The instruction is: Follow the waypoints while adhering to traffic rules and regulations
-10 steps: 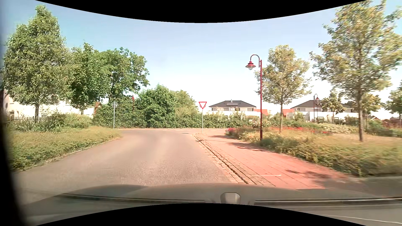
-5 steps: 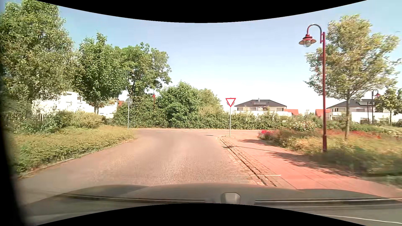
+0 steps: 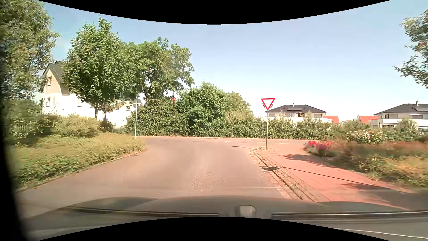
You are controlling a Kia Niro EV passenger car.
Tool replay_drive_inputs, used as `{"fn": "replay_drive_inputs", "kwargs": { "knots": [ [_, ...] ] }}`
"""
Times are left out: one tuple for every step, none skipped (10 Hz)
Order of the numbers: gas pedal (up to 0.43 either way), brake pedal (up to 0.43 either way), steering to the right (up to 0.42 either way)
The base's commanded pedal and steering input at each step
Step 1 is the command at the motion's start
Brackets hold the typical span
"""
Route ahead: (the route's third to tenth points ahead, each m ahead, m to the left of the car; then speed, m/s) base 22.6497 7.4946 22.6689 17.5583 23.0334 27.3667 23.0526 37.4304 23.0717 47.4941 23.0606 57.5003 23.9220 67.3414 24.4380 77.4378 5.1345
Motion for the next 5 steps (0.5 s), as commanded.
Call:
{"fn": "replay_drive_inputs", "kwargs": {
  "knots": [
    [0.0, 0.006, -0.041],
    [0.0, 0.006, -0.032],
    [0.0, 0.006, -0.028],
    [0.0, 0.006, -0.023],
    [0.0, 0.006, -0.021]
  ]
}}
